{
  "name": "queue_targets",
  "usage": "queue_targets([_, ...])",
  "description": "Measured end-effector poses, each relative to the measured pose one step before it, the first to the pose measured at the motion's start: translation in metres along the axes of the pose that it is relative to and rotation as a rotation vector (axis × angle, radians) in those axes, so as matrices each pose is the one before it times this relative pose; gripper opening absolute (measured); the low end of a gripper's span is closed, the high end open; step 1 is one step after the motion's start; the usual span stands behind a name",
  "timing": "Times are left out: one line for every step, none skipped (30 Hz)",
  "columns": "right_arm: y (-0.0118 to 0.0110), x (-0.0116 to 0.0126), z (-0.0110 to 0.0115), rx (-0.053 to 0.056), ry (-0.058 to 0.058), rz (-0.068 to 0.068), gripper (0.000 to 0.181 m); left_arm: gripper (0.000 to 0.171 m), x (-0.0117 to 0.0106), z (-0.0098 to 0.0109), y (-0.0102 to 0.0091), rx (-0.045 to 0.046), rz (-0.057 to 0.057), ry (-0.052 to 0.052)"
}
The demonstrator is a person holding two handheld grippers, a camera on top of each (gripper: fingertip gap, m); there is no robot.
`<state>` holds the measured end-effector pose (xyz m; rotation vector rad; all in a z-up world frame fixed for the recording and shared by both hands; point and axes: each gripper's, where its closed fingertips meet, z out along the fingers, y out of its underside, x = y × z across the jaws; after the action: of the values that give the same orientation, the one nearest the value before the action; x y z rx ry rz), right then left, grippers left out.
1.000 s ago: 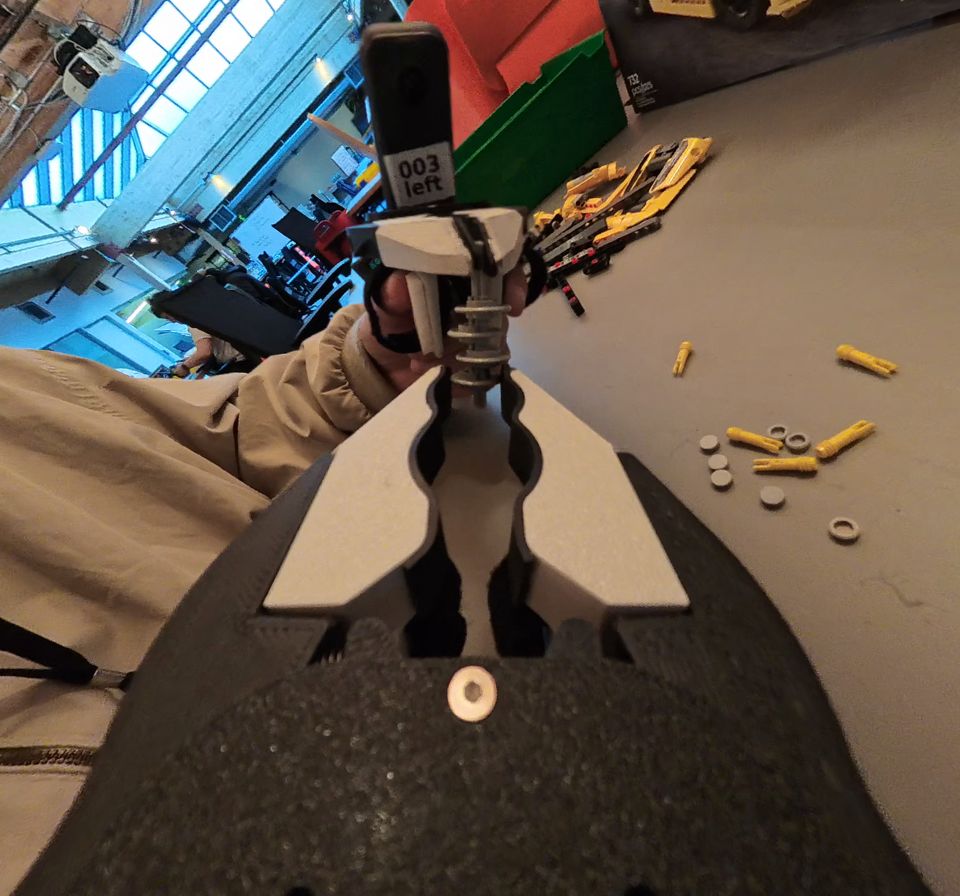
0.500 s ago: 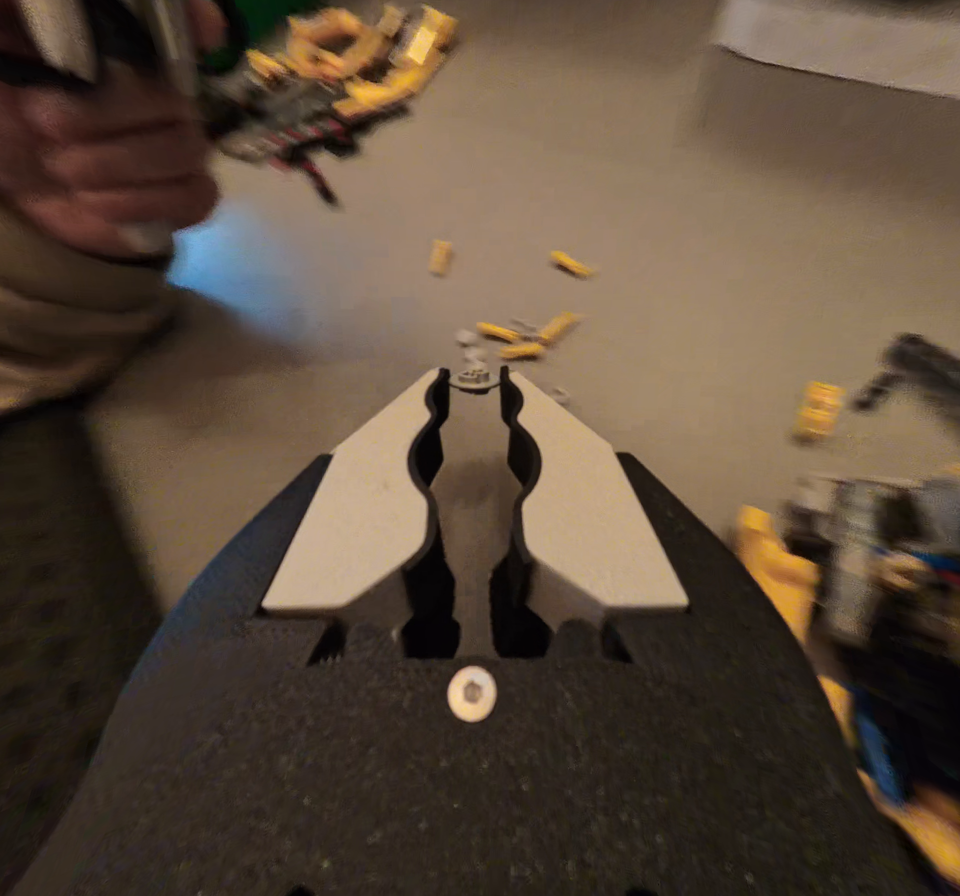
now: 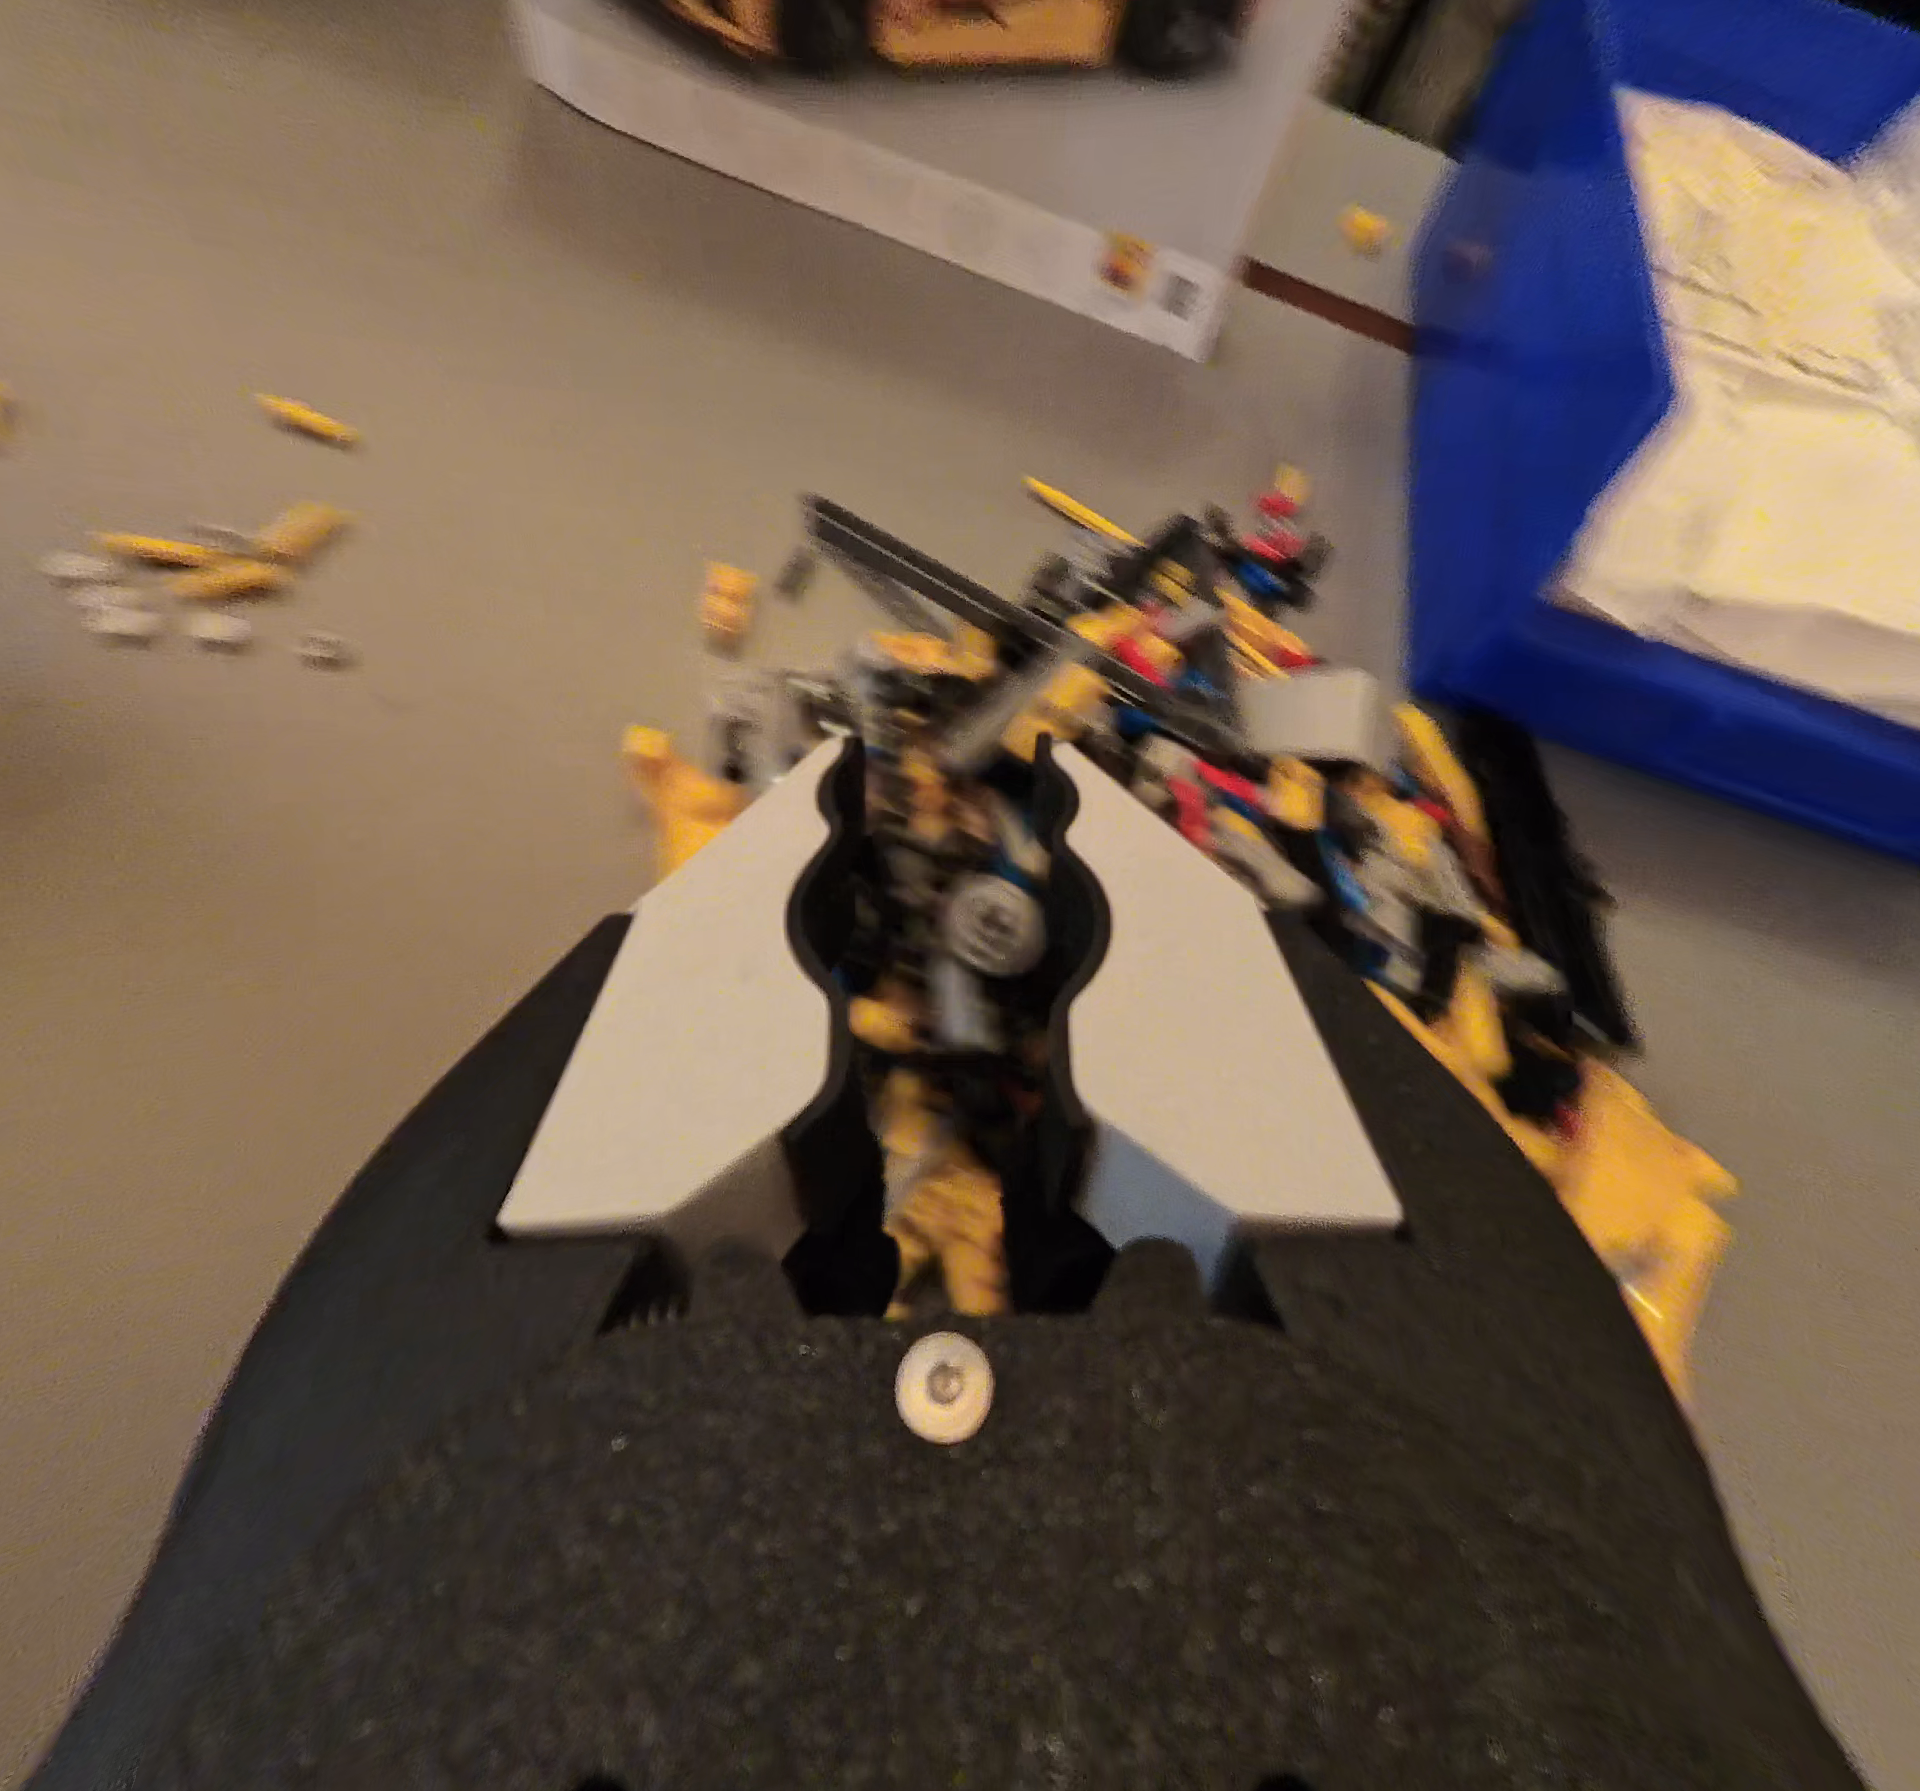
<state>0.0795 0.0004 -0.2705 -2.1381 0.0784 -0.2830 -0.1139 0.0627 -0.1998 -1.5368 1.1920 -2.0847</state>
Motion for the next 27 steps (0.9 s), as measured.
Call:
queue_targets([-0.01228, -0.02926, -0.00041, 0.0521, -0.1132, 0.0067, 0.031, 0.003, 0.0017, 0.00103, 0.00074, 0.0007, -0.0001, 0.0105])
queue_targets([-0.01412, -0.04272, 0.00092, 0.0653, -0.1874, 0.0349, 0.031, 0.003, 0.00197, 0.00081, 0.00015, 0.00303, -0.0004, 0.012])
queue_targets([-0.01104, -0.04665, 0.00508, 0.0524, -0.2189, 0.0488, 0.031, 0.003, 0.0015, 0.00026, -0.0006, 0.00614, 0.0034, 0.009])
queue_targets([-0.00788, -0.03863, 0.00957, 0.0366, -0.1905, 0.0729, 0.036, 0.003, 0.00114, 0.00006, -0.00007, 0.00108, 0.0073, 0.0056])
queue_targets([-0.00461, -0.02759, 0.01136, 0.0275, -0.1478, 0.0738, 0.045, 0.003, 0.00006, 0.00009, 0.00063, -0.00596, 0.009, -0.0016])
queue_targets([-0.00037, -0.01172, 0.01037, 0.0032, -0.0674, 0.0547, 0.045, 0.003, -0.00049, 0.00012, 0.00088, -0.00771, 0.0108, -0.0069])
queue_targets([-0.00015, -0.00141, 0.00786, 0.0073, -0.0101, 0.0399, 0.044, 0.003, 0.00008, 0.00017, 0.0008, -0.0061, 0.0095, -0.0038])
queue_targets([-0.00082, -0.00099, 0.00615, 0.0191, -0.0085, 0.0249, 0.044, 0.003, 0.00088, 0.00061, 0.00029, -0.00167, 0.006, 0.0004])
queue_targets([-0.00067, -0.00002, 0.00385, 0.0096, -0.0038, 0.0197, 0.044, 0.003, 0.00102, 0.00092, 0.00051, -0.00057, 0.0038, 0.0017])
queue_targets([-0.00159, -0.00024, 0.00129, 0.0066, -0.0014, 0.0091, 0.041, 0.003, 0.00035, 0.00131, 0.00155, -0.00567, 0.0026, -0.0001])
queue_targets([-0.00215, -0.00202, -0.00013, 0.0095, -0.0111, 0.0013, 0.035, 0.003, 0.00018, 0.00163, 0.00214, -0.00886, 0.001, 0.0005])
queue_targets([-0.00032, -0.00145, -0.00012, 0.0019, -0.0092, 0.007, 0.025, 0.003, 0.00092, 0.00156, 0.00157, -0.00582, -0.0031, 0.0058])
queue_targets([0.00258, 0.00095, 0.00069, -0.0136, 0.0035, 0.0039, 0.021, 0.003, 0.00027, 0.00115, 0.00131, -0.00439, -0.0044, 0.0029])
queue_targets([0.00191, -0.00017, 0.00046, -0.0072, -0.0015, 0.0021, 0.02, 0.003, -0.00114, 0.00081, 0.00186, -0.00891, -0.0004, -0.0067])
queue_targets([0.00102, -0.00032, -0.00001, -0.0035, 0.0003, -0.0045, 0.018, 0.003, -0.00075, 0.0002, 0.00082, -0.00567, 0.0011, -0.0069])
queue_targets([-0.00025, 0.00014, -0.00047, 0.005, 0.0046, -0.007, 0.018, 0.003, 0.00071, -0.00019, -0.00036, 0.00079, 0.0021, 0.0001])
queue_targets([-0.0014, -0.00162, -0.00089, 0.0105, -0.0079, -0.0035, 0.018, 0.003, 0.00201, 0.0, -0.00093, 0.00429, 0.005, 0.008])
queue_targets([-0.00179, -0.00135, -0.00116, 0.0108, -0.008, 0.0007, 0.019, 0.003, 0.00181, 0.00002, -0.00095, 0.00305, 0.0064, 0.0067])
queue_targets([-0.00124, -0.0004, -0.0009, 0.0076, -0.0052, 0.004, 0.021, 0.003, 0.00063, -0.0002, -0.00021, -0.0019, 0.0077, 0.0009])
queue_targets([0.00058, -0.00065, -0.00008, -0.0025, -0.0097, 0.0079, 0.021, 0.003, 0.00042, -0.00022, 0.00074, -0.00732, 0.0065, 0.0009])
queue_targets([0.00209, -0.00097, 0.00093, -0.0117, -0.0093, -0.0019, 0.022, 0.003, -0.00006, 0.00015, 0.00129, -0.00834, 0.0036, -0.0003])
queue_targets([0.00129, -0.00071, 0.00106, -0.0071, -0.0006, -0.0052, 0.024, 0.003, -0.00066, 0.00007, 0.0006, -0.00159, 0.0023, -0.0047])
queue_targets([-0.00071, -0.00141, 0.00064, 0.0052, -0.0033, -0.0061, 0.029, 0.003, -0.00064, -0.00017, -0.00075, 0.00511, -0.0011, -0.0028])
queue_targets([-0.00049, -0.00075, 0.00035, 0.003, -0.0018, -0.0022, 0.03, 0.003, -0.00036, -0.00032, -0.00015, -0.00065, -0.0027, 0.0007])
queue_targets([0.00095, 0.00137, 0.00005, -0.0058, 0.0053, 0.0053, 0.03, 0.003, -0.00108, -0.00002, 0.0009, -0.0073, -0.0005, -0.004])
queue_targets([0.00079, 0.00194, -0.0002, -0.0035, 0.0056, 0.0056, 0.029, 0.003, -0.00112, 0.00012, 0.0007, -0.00362, 0.0007, -0.0056])
queue_targets([0.00008, 0.00047, -0.00023, 0.0015, 0.0, 0.0013, 0.028, 0.003, 0.00007, 0.00036, 0.00031, 0.00085, -0.0014, 0.0006])
